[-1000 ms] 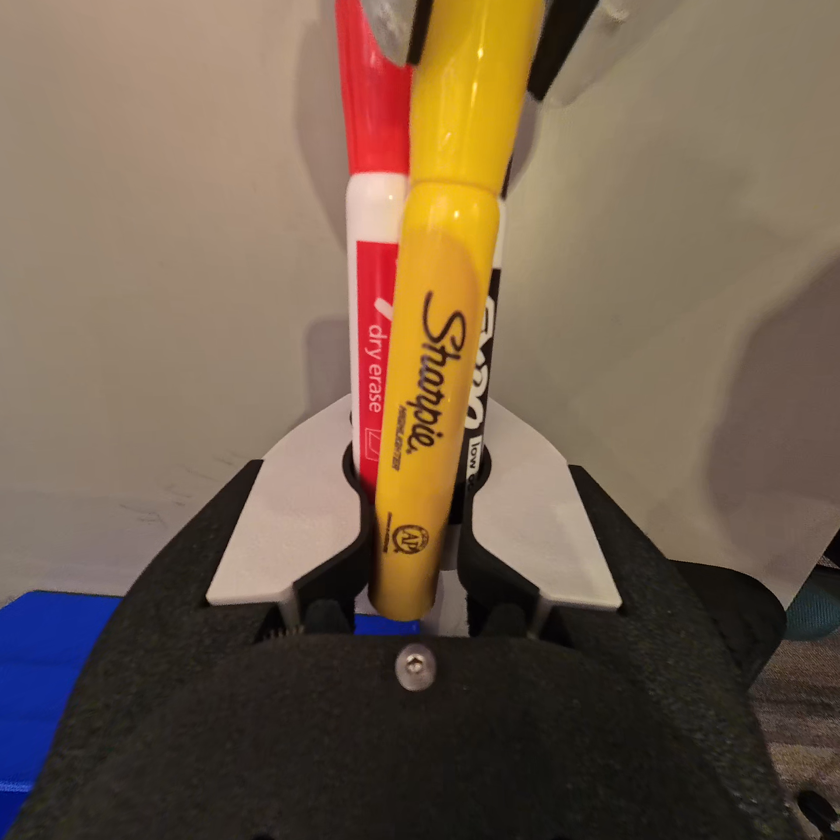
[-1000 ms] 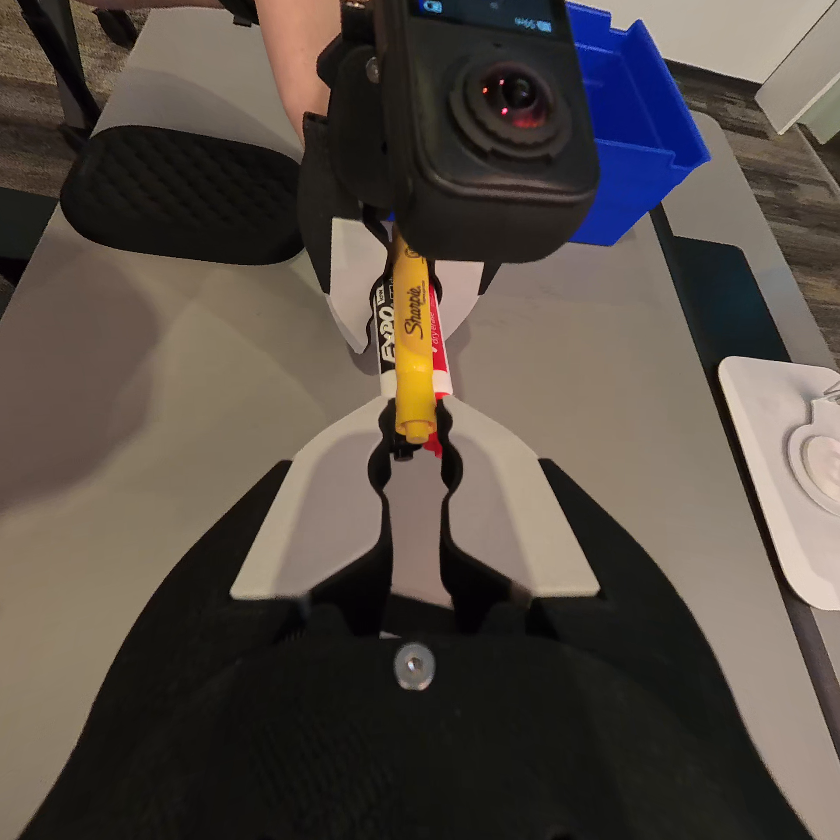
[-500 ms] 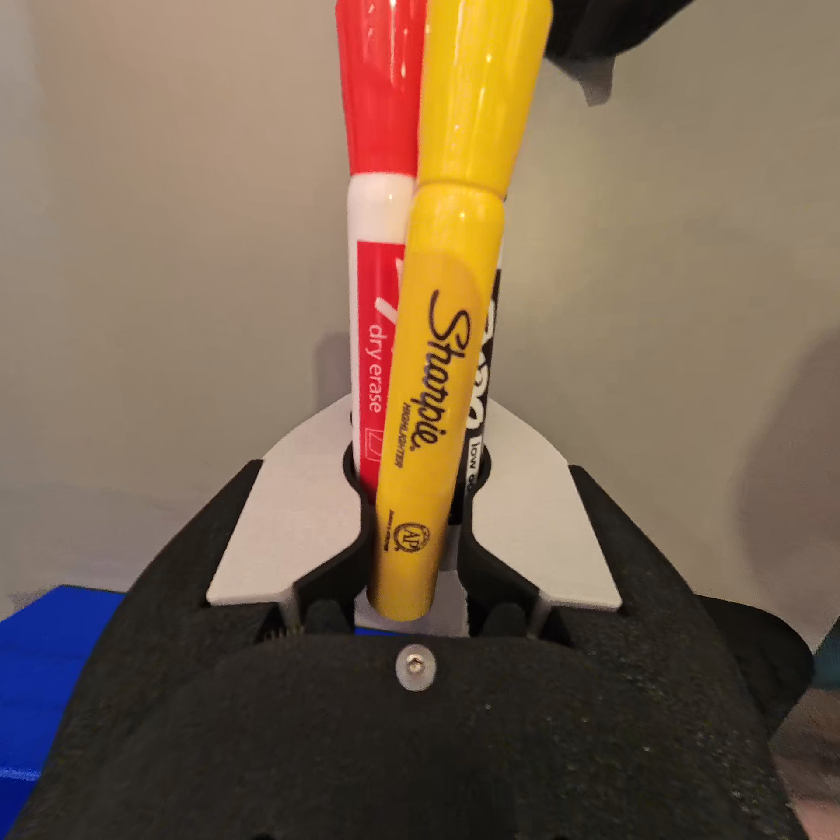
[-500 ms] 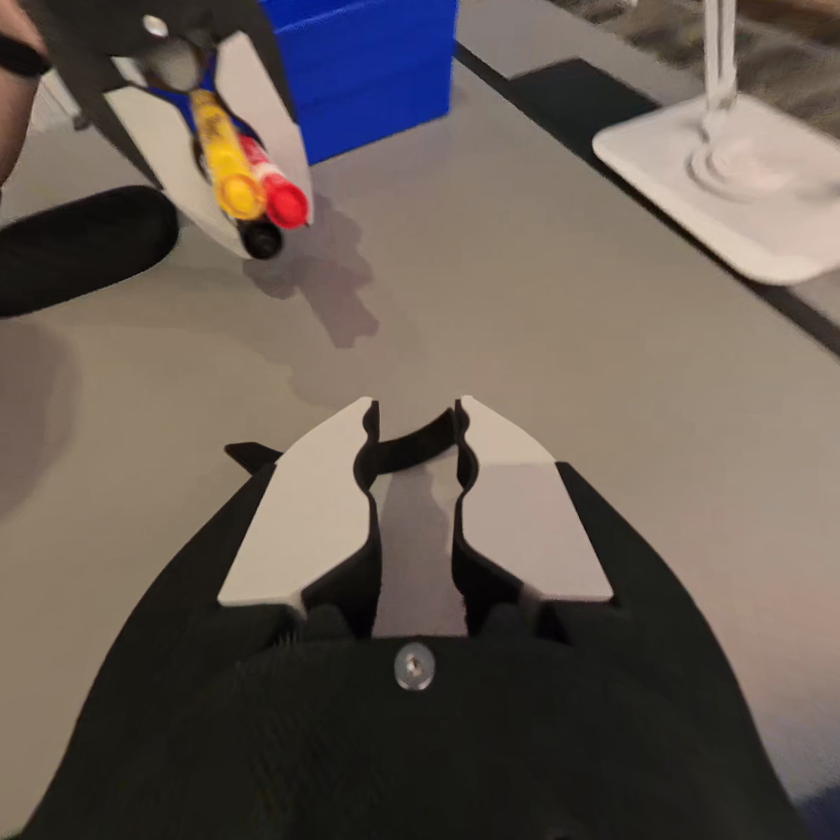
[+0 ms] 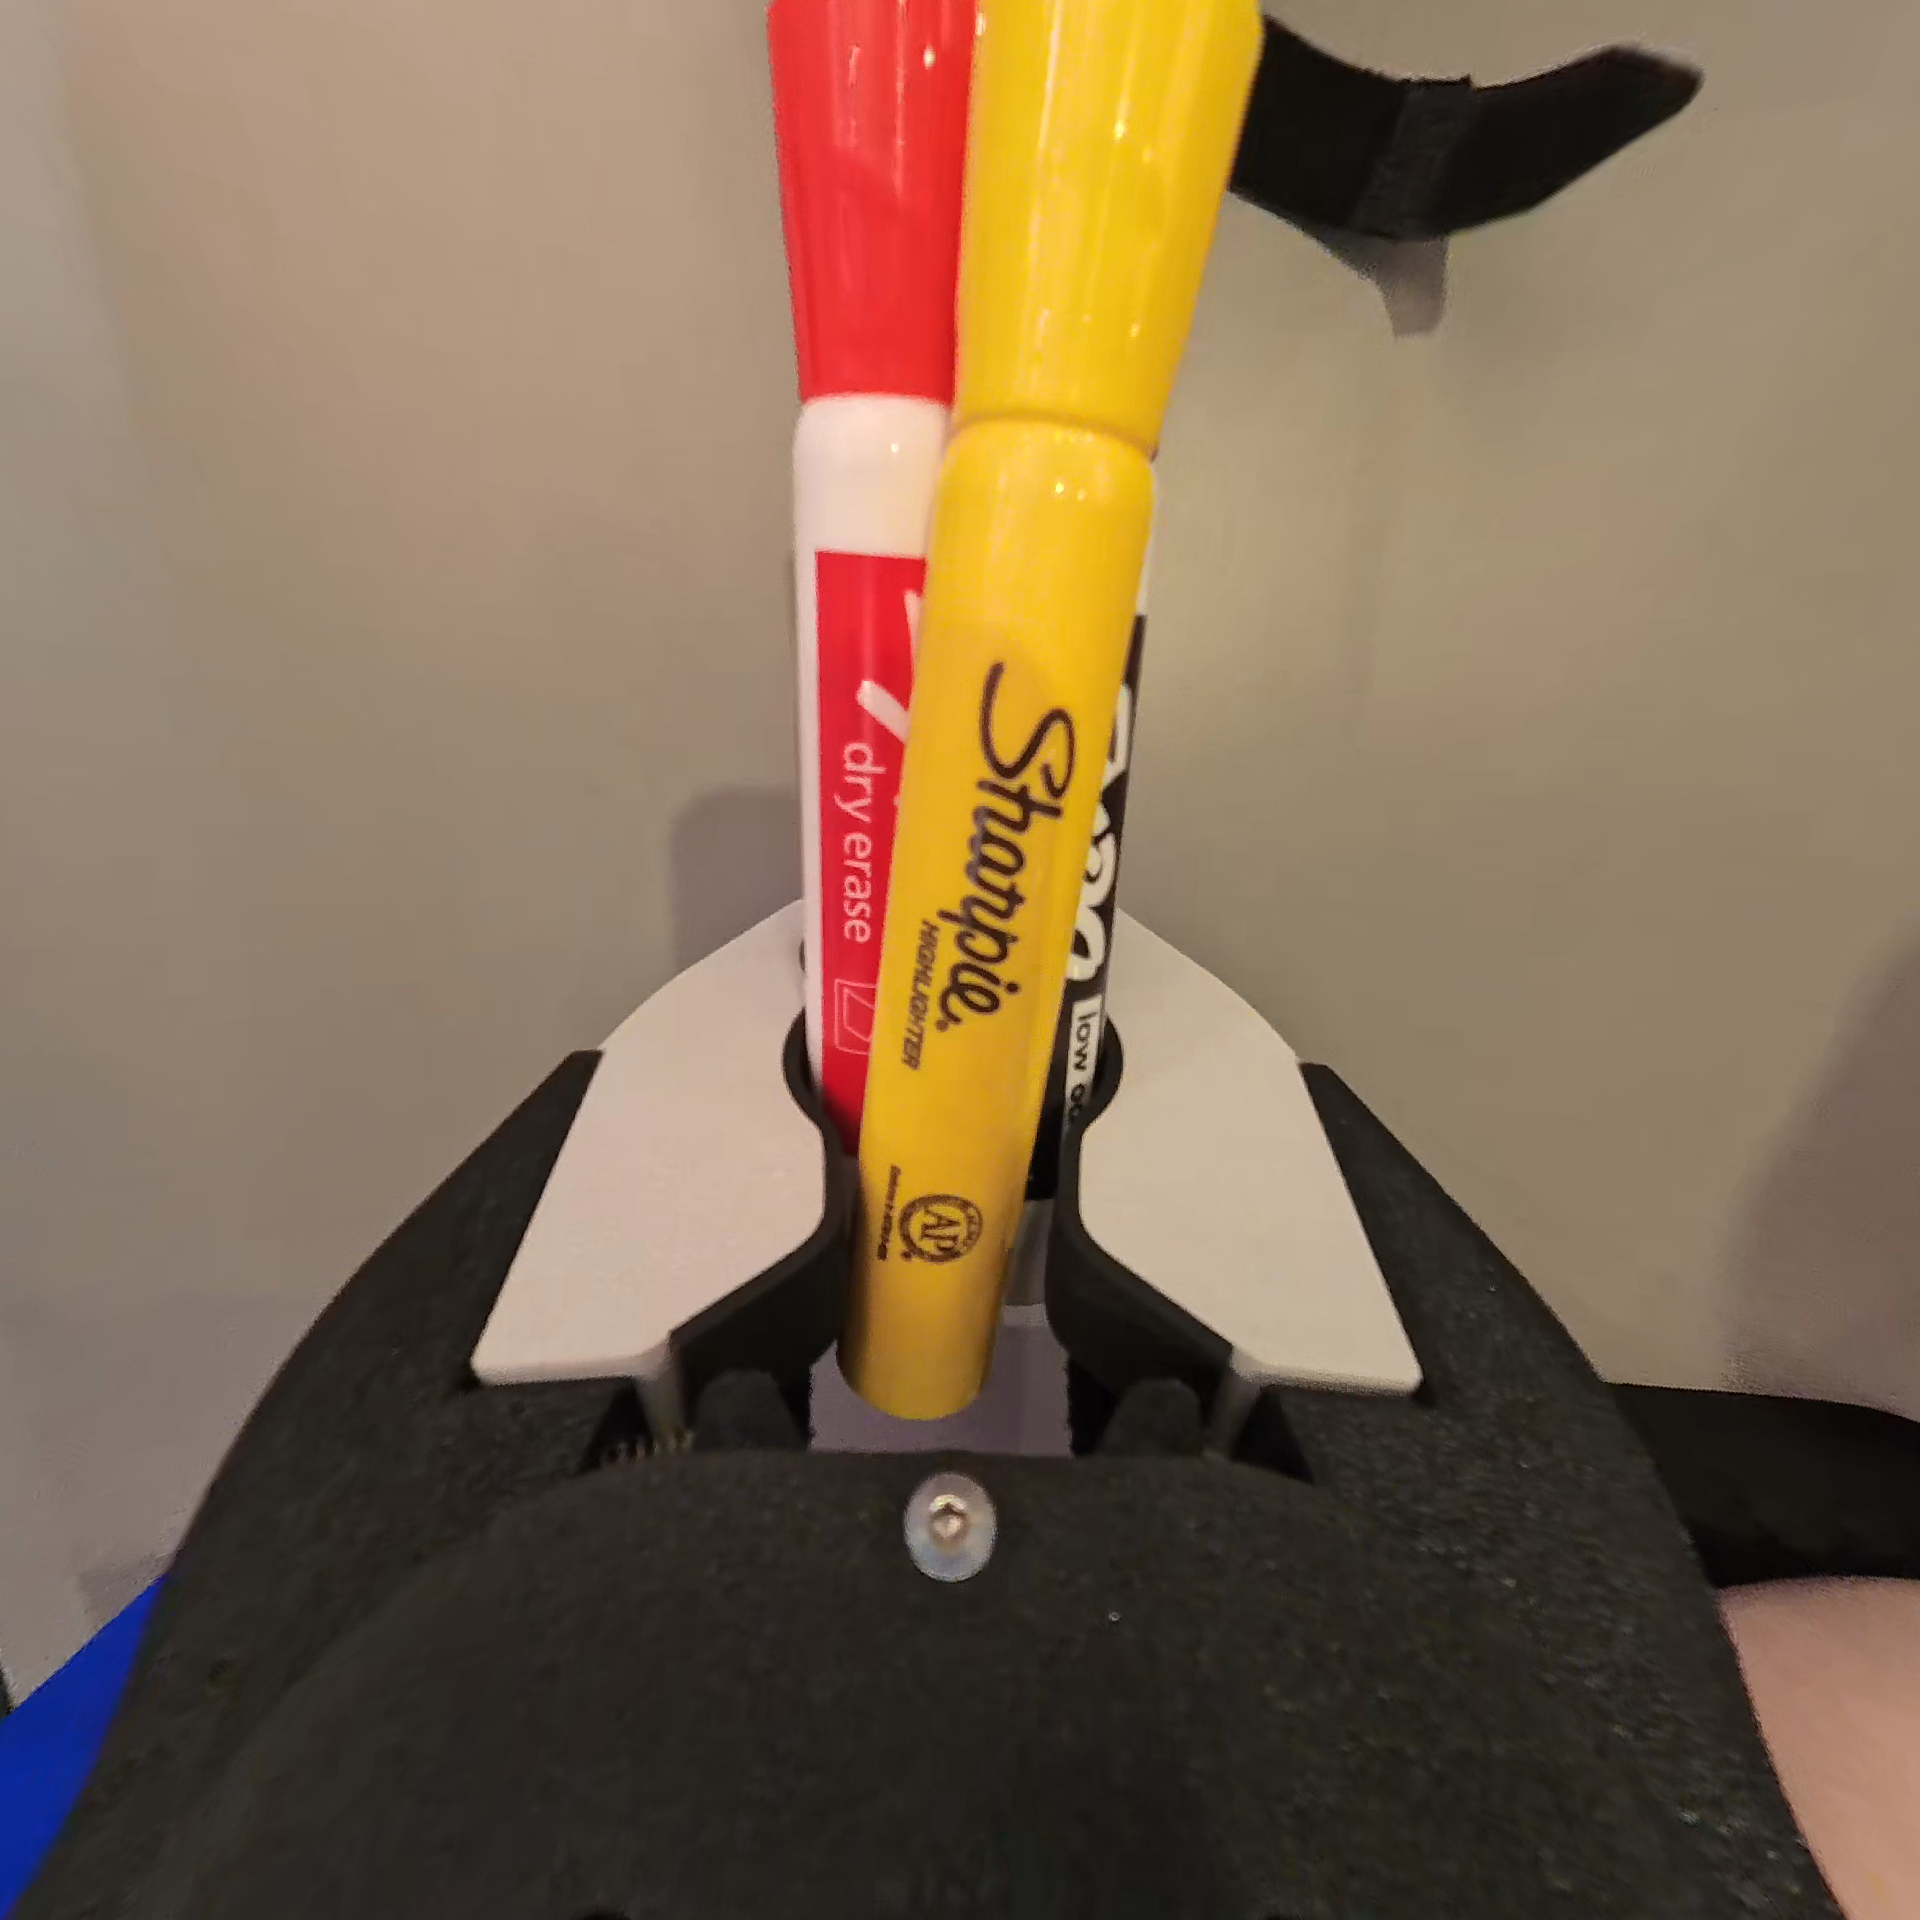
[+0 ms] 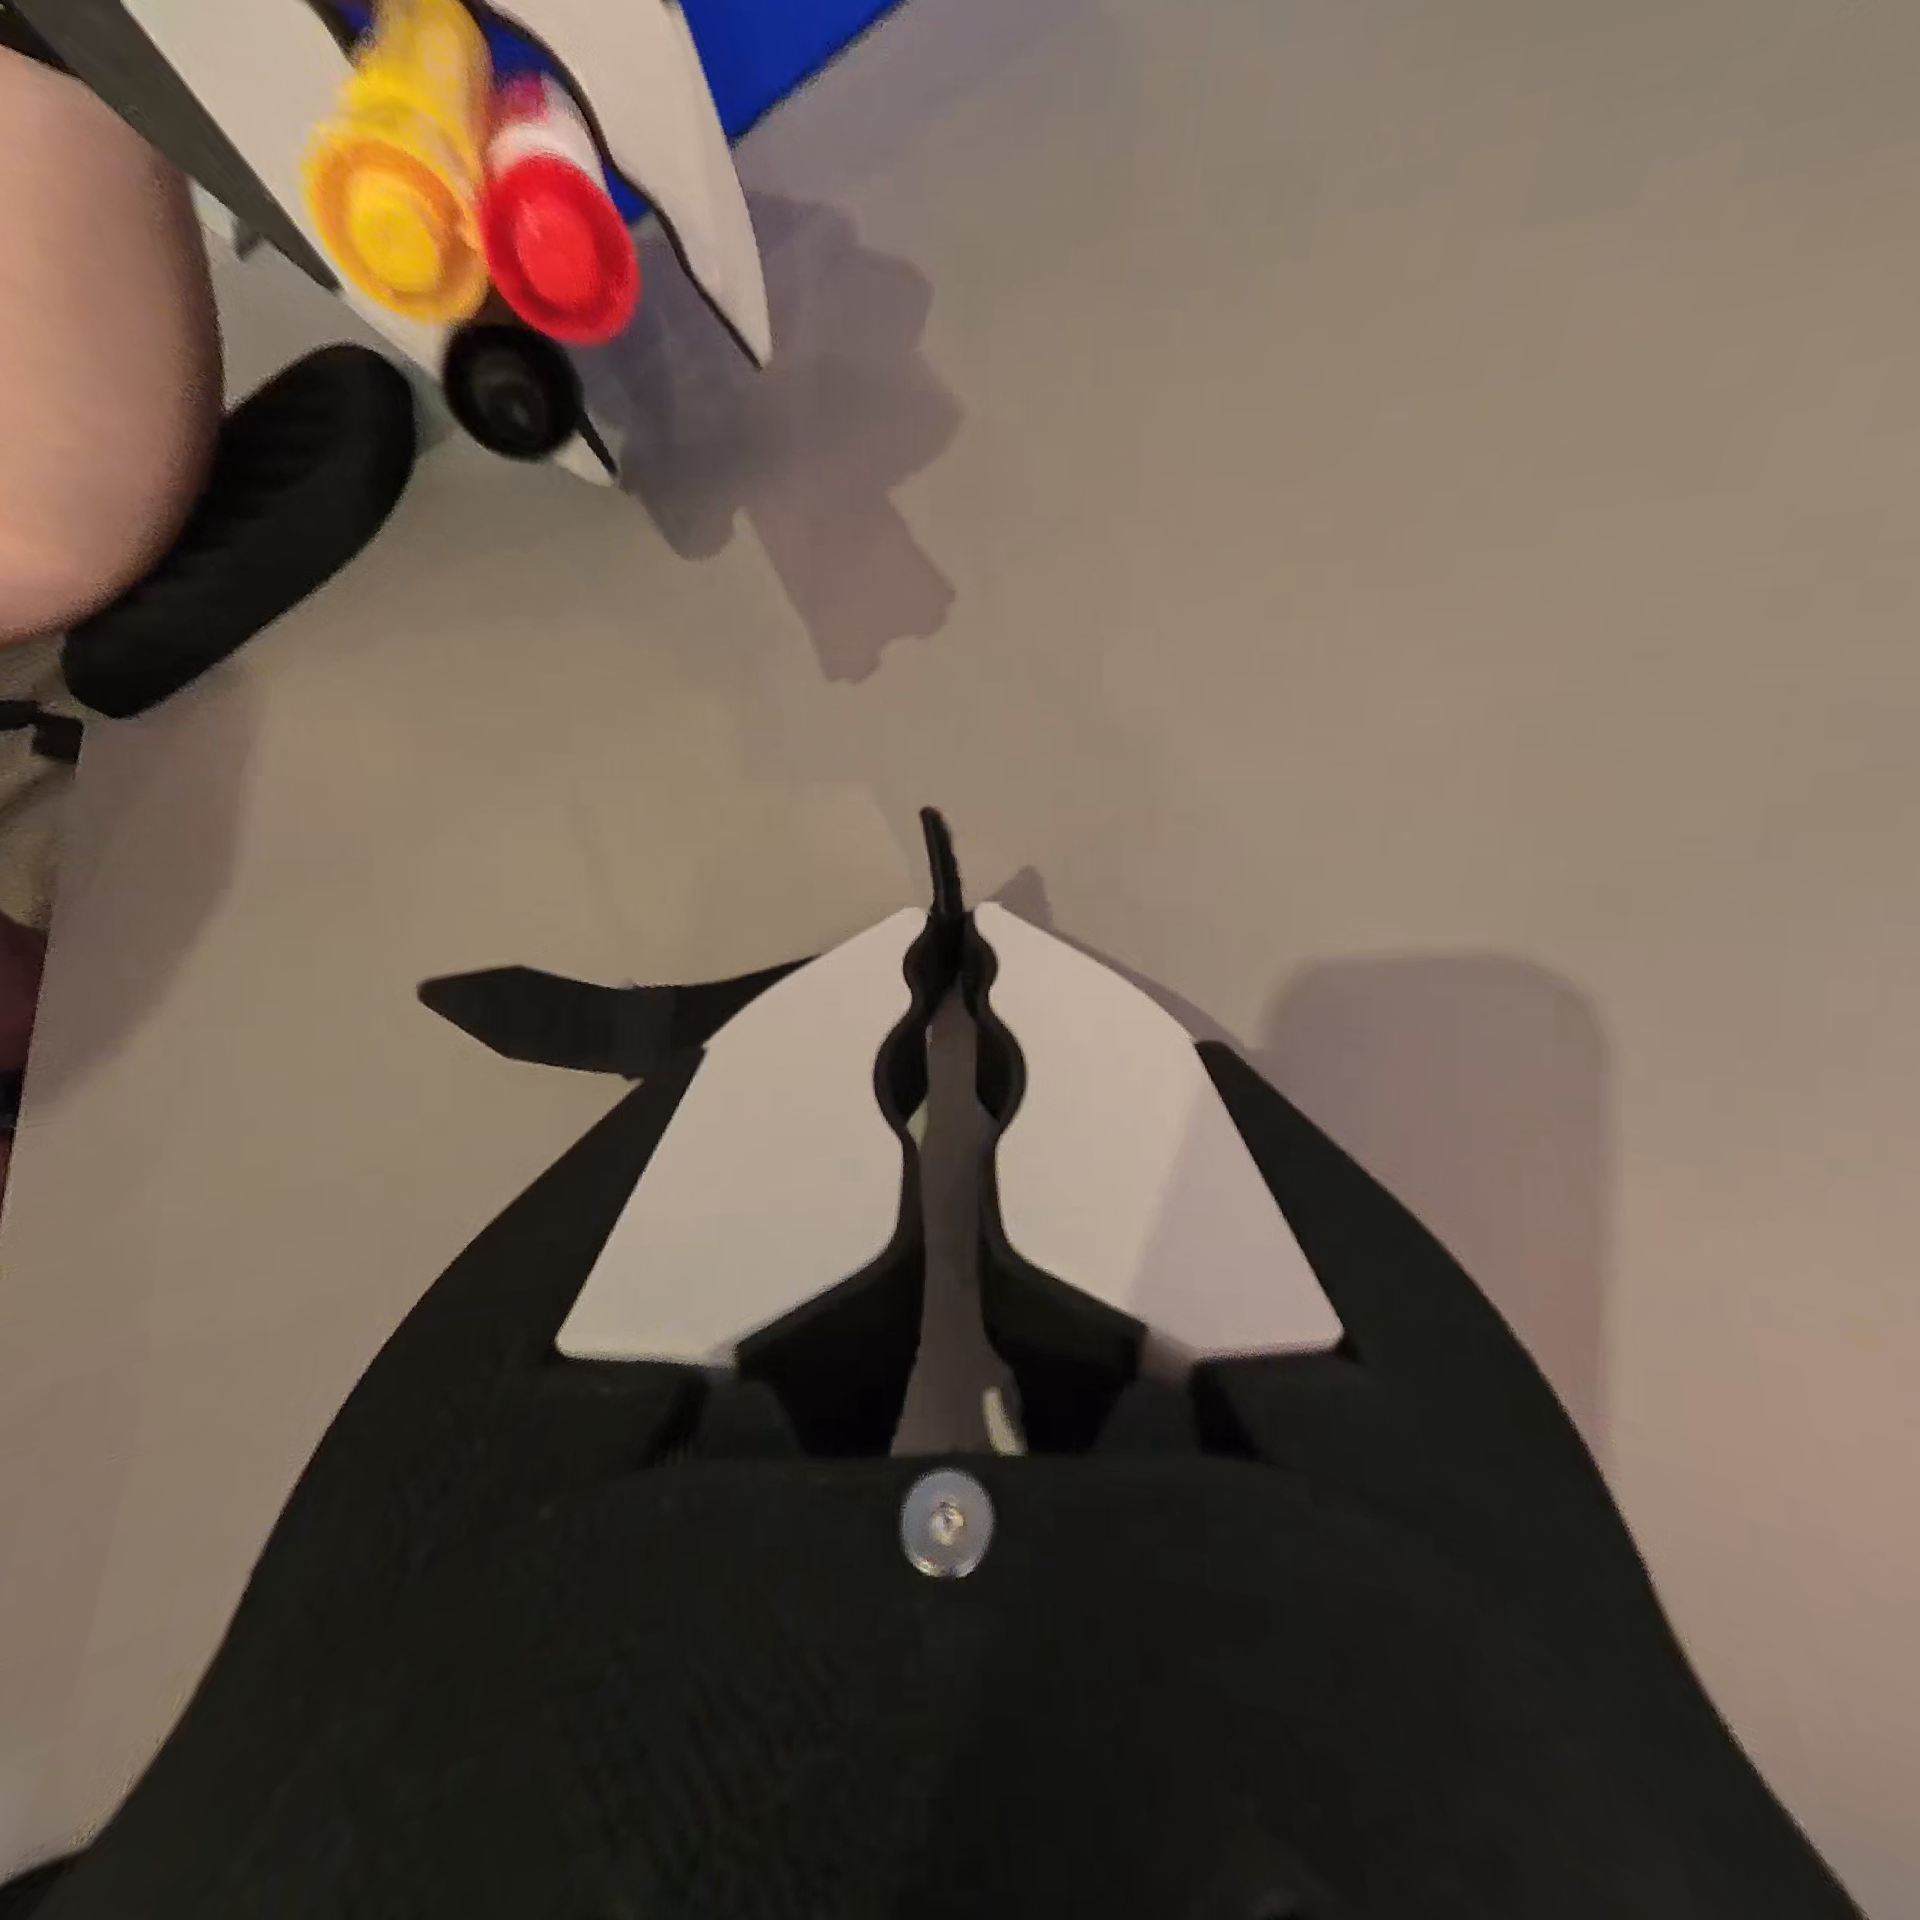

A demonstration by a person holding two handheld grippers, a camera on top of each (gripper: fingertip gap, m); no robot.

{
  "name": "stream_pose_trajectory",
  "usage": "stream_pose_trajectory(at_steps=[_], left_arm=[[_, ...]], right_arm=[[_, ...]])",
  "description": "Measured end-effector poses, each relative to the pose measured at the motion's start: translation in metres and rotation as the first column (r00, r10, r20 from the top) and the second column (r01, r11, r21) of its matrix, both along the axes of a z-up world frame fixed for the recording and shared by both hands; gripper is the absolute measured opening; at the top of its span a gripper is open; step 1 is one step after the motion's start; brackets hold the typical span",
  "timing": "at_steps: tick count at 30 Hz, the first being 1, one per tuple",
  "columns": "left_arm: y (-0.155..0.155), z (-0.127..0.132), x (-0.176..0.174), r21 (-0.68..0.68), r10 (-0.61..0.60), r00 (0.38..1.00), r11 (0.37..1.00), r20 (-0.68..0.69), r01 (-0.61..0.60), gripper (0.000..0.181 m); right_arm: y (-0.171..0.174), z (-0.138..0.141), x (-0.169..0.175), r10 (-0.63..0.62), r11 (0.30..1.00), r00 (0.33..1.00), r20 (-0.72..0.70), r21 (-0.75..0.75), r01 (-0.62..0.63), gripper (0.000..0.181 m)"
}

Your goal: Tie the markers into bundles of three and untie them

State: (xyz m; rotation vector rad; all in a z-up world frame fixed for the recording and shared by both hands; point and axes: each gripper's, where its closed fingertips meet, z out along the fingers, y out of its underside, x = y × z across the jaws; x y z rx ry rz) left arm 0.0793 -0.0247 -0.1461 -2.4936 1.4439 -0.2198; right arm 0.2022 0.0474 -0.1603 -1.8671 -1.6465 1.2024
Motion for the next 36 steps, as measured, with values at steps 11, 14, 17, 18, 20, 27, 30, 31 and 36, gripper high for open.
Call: stream_pose_trajectory(at_steps=[11,14,17,18,20,27,30,31,36], left_arm=[[-0.007,-0.008,0.020,-0.024,-0.059,0.997,0.998,0.047,0.060,0.043],[-0.008,-0.005,0.021,-0.020,-0.057,0.997,0.998,0.053,0.059,0.043],[-0.009,-0.006,0.016,-0.012,-0.050,0.998,0.999,0.035,0.051,0.043],[-0.009,-0.005,0.016,-0.010,-0.047,0.998,0.999,0.036,0.047,0.043],[-0.008,-0.004,0.014,-0.008,-0.037,0.998,0.999,0.045,0.037,0.043],[-0.005,0.004,0.010,0.032,-0.027,0.999,0.999,0.032,0.026,0.043],[-0.004,0.009,0.007,0.050,-0.018,1.000,0.999,0.021,0.017,0.043],[-0.005,0.010,0.006,0.052,-0.015,1.000,0.999,0.019,0.014,0.043],[-0.007,0.012,0.007,0.049,-0.024,0.999,0.999,0.024,0.023,0.043]], right_arm=[[0.010,0.110,-0.032,0.042,0.760,0.928,-0.370,0.615,0.211,0.004],[-0.013,0.128,-0.048,0.148,0.662,0.901,-0.408,0.718,0.216,0.004],[-0.034,0.137,-0.057,0.234,0.566,0.884,-0.405,0.796,0.215,0.004],[-0.042,0.139,-0.060,0.262,0.542,0.878,-0.400,0.814,0.209,0.004],[-0.055,0.139,-0.066,0.312,0.506,0.869,-0.384,0.841,0.190,0.004],[-0.087,0.135,-0.089,0.424,0.378,0.855,-0.299,0.916,0.133,0.004],[-0.092,0.133,-0.094,0.427,0.367,0.856,-0.290,0.921,0.129,0.004],[-0.090,0.134,-0.094,0.415,0.363,0.861,-0.293,0.921,0.139,0.004],[-0.083,0.150,-0.085,0.387,0.454,0.848,-0.362,0.875,0.166,0.004]])
